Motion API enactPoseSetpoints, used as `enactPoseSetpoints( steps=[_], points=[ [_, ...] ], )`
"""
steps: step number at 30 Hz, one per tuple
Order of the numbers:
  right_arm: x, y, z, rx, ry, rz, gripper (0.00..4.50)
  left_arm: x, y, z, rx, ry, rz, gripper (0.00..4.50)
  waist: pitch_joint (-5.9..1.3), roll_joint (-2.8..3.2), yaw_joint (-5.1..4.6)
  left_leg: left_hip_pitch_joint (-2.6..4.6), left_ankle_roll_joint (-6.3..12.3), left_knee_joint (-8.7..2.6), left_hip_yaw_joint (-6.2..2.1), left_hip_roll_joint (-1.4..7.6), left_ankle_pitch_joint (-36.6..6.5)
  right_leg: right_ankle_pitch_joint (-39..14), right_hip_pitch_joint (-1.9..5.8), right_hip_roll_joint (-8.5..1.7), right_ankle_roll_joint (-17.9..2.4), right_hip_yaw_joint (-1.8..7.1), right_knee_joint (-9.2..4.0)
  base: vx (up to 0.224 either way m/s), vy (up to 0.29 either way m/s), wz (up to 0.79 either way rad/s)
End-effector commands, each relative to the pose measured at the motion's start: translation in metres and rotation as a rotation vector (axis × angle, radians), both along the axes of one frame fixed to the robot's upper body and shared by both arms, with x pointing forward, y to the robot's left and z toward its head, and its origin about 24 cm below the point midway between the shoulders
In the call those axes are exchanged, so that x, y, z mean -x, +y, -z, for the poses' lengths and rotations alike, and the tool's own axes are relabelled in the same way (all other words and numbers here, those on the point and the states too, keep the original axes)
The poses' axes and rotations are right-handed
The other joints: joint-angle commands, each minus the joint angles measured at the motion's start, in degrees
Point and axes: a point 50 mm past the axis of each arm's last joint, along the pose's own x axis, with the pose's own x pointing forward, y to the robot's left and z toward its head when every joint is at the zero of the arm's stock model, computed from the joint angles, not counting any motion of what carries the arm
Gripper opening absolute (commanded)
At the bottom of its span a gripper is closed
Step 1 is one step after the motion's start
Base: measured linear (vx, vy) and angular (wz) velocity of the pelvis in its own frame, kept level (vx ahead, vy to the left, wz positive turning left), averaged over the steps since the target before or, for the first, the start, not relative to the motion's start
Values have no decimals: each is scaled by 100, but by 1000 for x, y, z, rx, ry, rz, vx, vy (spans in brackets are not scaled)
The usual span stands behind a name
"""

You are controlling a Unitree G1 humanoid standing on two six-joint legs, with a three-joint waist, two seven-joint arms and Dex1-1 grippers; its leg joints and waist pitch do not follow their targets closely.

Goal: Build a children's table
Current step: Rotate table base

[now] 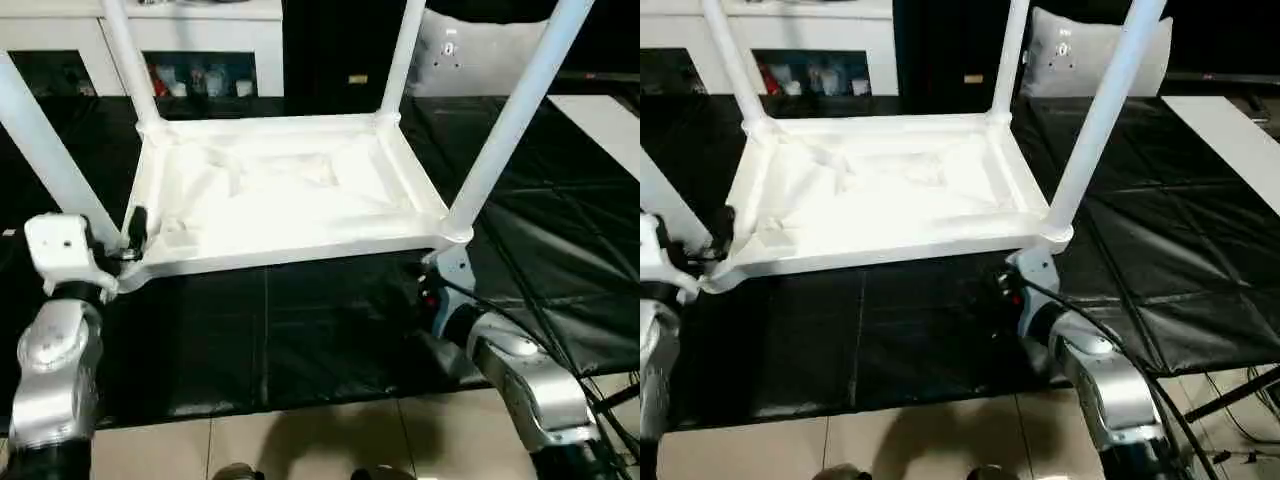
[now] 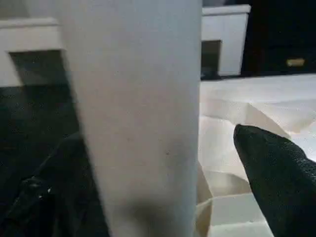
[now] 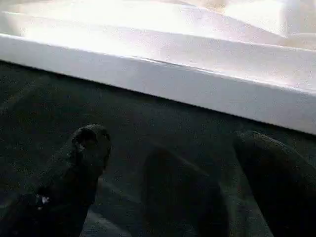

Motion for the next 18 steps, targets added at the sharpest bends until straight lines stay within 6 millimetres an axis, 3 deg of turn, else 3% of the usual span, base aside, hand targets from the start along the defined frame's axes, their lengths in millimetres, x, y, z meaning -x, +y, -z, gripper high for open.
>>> enactPoseSetpoints(
  steps=[1, 4, 7, 9, 10, 12, 13, 15, 18],
  points=[
    [-10, -14, 5, 47, 30, 125, 450, -8, 1, 1, 27, 48, 91, 447, -340, 54, 9, 60, 60, -494, -68, 275, -471, -195, 260, -407, -1282, 227, -315, 0, 0, 0],
    [-18, -20, 10, 69, 53, 175, 450, -13, -5, -2, 60, 72, 254, 447, -342, 72, 15, 77, -78, -516, -61, 287, -644, -552, 245, -424, -1318, 230, -320, 0, 0, 0],
    [-23, -22, 11, 68, 51, 192, 450, -11, -13, -5, 77, 91, 403, 447, -367, 72, 51, 92, -29, -495, -39, 306, -433, -119, 255, -429, -1378, 229, -280, 0, 0, 0],
    [-33, -27, 13, 76, 54, 209, 450, 5, -29, -6, 118, 182, 731, 447, -398, 38, 71, 100, 14, -481, -33, 306, -268, 78, 263, -457, -1480, 223, -224, 0, 0, 0],
    [-34, -27, 14, 80, 55, 212, 450, 8, -31, -5, 129, 199, 775, 447, -368, 67, 85, 116, 22, -498, 3, 312, -353, -139, 213, -427, -1517, 216, -250, 0, 0, 0],
    [-36, -30, 15, 90, 60, 218, 450, 13, -36, -4, 148, 235, 846, 447, -358, 26, 125, 116, 58, -503, 27, 311, -388, -164, 224, -414, -1528, 223, -252, 0, 0, 0],
    [-37, -31, 15, 93, 63, 220, 450, 16, -38, -4, 157, 252, 878, 447, -365, 49, 146, 104, 69, -508, 13, 320, -351, -151, 241, -436, -1515, 224, -236, 0, 0, 0],
    [-39, -37, 18, 108, 76, 230, 450, 26, -52, -2, 179, 304, 1000, 447, -374, 6, 134, 101, 64, -506, 20, 322, -356, -153, 253, -446, -1511, 226, -230, 0, 0, 0],
    [-44, -44, 21, 118, 85, 239, 450, 35, -77, -4, 215, 318, 1141, 447, -365, -12, 134, 97, 81, -505, 36, 315, -408, -286, 267, -434, -1491, 238, -263, 0, 0, 0]
  ],
)
